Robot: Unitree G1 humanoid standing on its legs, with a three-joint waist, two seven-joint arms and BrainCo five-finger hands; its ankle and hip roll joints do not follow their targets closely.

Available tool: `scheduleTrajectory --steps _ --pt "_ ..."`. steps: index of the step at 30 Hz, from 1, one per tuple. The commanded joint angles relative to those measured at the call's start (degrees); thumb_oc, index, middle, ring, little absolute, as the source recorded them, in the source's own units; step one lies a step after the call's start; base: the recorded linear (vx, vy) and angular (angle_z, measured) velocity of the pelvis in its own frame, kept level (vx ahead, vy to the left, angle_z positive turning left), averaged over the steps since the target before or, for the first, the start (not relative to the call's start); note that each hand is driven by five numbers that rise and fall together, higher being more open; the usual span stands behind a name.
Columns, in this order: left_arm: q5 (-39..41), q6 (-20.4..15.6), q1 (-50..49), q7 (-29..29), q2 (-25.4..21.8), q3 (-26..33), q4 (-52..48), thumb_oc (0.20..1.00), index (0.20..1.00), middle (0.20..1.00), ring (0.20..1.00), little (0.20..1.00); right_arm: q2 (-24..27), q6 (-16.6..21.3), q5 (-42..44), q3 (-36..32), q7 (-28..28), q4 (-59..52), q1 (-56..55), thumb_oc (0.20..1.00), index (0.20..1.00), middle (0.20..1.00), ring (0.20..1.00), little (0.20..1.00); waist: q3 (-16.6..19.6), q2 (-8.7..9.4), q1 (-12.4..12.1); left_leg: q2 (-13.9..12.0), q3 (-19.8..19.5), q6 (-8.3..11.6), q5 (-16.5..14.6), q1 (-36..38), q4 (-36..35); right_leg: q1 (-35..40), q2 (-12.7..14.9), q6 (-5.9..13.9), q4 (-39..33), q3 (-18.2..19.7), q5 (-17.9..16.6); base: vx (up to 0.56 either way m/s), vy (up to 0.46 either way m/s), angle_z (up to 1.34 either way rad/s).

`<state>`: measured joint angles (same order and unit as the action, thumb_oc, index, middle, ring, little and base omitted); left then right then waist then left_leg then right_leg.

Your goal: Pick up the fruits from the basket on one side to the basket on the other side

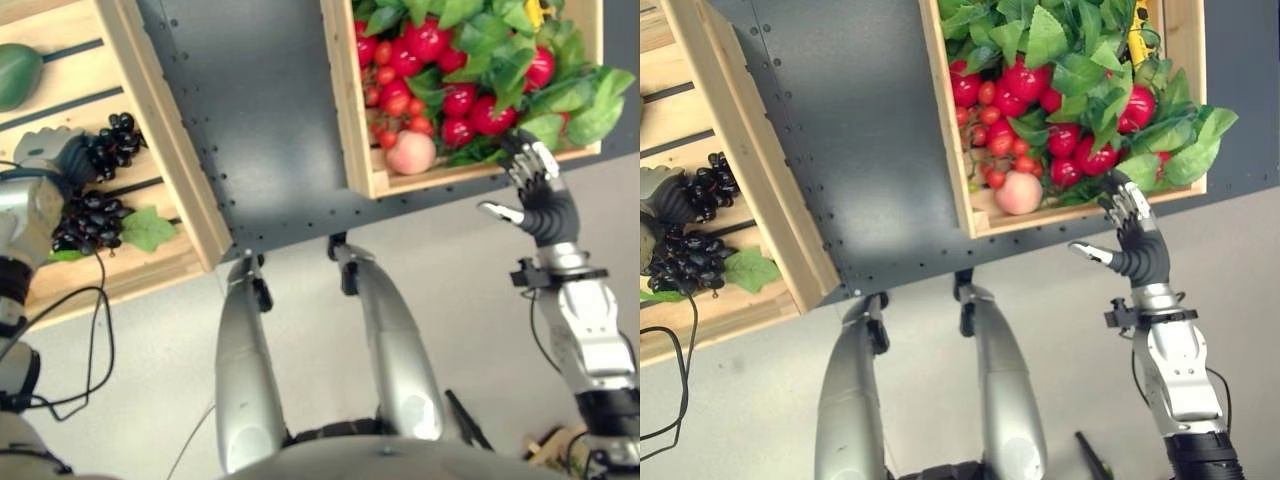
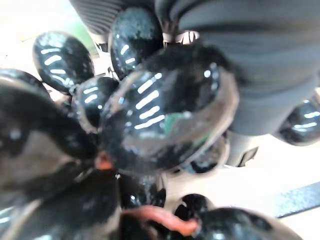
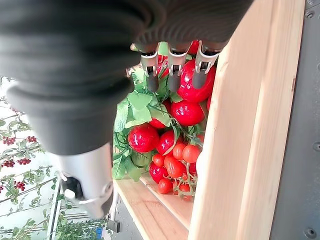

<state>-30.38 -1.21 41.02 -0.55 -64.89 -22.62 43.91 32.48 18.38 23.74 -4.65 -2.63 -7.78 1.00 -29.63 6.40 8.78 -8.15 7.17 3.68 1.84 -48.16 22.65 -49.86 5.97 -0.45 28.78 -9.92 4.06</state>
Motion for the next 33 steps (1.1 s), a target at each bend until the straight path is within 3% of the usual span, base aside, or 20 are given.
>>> scheduleTrajectory --steps 1,2,3,6,11,19,33 --pt "3.19 -0.1 -4.62 -2.91 7.35 0.05 1.46 0.2 0.2 0.2 0.2 0.2 0.43 2.55 1.17 -3.44 -0.09 -3.98 0.91 1.0 1.0 1.0 1.0 1.0 -0.16 2.42 1.33 -1.48 -1.26 -0.51 -7.88 2.27 4.96 0.5 1.91 7.82 -3.26 2.67 -2.45 0.06 0.022 0.01" --pt "4.79 -0.04 -5.36 -2.34 7.84 1.54 1.28 0.2 0.2 0.2 0.2 0.2 0.2 2.34 1.0 -3.45 -0.03 -3.5 0.88 1.0 1.0 1.0 1.0 1.0 -0.15 2.02 0.91 -1.48 -1.77 -0.1 -9.14 3.48 4.73 1.45 1.79 8.3 -3.01 2.81 -1.15 -0.09 0.007 0.02" --pt "6.64 0.03 -5.7 -1.42 8.42 2.95 1.44 0.2 0.2 0.2 0.2 0.2 0.08 2.27 0.77 -3.36 0.03 -3.16 0.8 1.0 1.0 1.0 1.0 1.0 -0.16 2.12 0.87 -1.25 -1.34 -0.4 -7.41 2.84 4.28 1.03 2.11 7.81 -3.69 2.57 -2.72 0.0 0.0 0.0" --pt "11.32 -0.46 -7.87 0.69 9.73 7.2 -0.22 0.2 0.2 0.2 0.2 0.2 -0.35 2.23 0.17 -2.68 0.48 -1.47 0.72 1.0 1.0 1.0 1.0 1.0 -0.16 1.63 0.42 -0.9 -1.37 -0.3 -6.95 3.96 3.52 2.07 2.23 7.7 -3.93 2.45 -2.71 -0.03 0.007 0.02" --pt "24.41 -4.11 -20.34 4.94 13.77 20.21 -9.2 0.2 0.2 0.2 0.2 0.2 -0.28 2.02 -1.86 -2.05 1.35 2.08 -0.38 1.0 1.0 1.0 1.0 1.0 -0.16 -0.68 -1.95 0.19 -1.21 -0.07 -5.85 8.29 0.64 5.66 2.96 7.63 -4.69 1.94 -2.75 0.0 0.025 0.01" --pt "30.15 -7.15 -31.31 5.01 16.37 29.61 -23.44 0.2 0.2 0.2 0.2 0.2 -0.07 0.98 -3.95 -1.55 0.66 5.61 -1.41 1.0 1.0 1.0 1.0 1.0 -0.16 -2.22 -3.44 1.17 -0.82 0.04 -5.23 15.27 -2.64 12.63 3.75 7.83 -6.99 1.57 -3.15 0.01 0.025 0.08" --pt "40.49 -10.94 -38.59 3.94 21.51 35.91 -31.68 0.2 0.2 0.2 0.2 0.2 0.38 -1.4 -4.38 -1.36 -2.29 10.4 -3.34 1.0 1.0 1.0 1.0 1.0 3.59 -3.33 -4.64 2.41 -0.59 -0.16 -5.07 25.03 -7.12 21.73 4.53 8.16 -9.57 1.12 -2.62 0.03 0.021 0.02"
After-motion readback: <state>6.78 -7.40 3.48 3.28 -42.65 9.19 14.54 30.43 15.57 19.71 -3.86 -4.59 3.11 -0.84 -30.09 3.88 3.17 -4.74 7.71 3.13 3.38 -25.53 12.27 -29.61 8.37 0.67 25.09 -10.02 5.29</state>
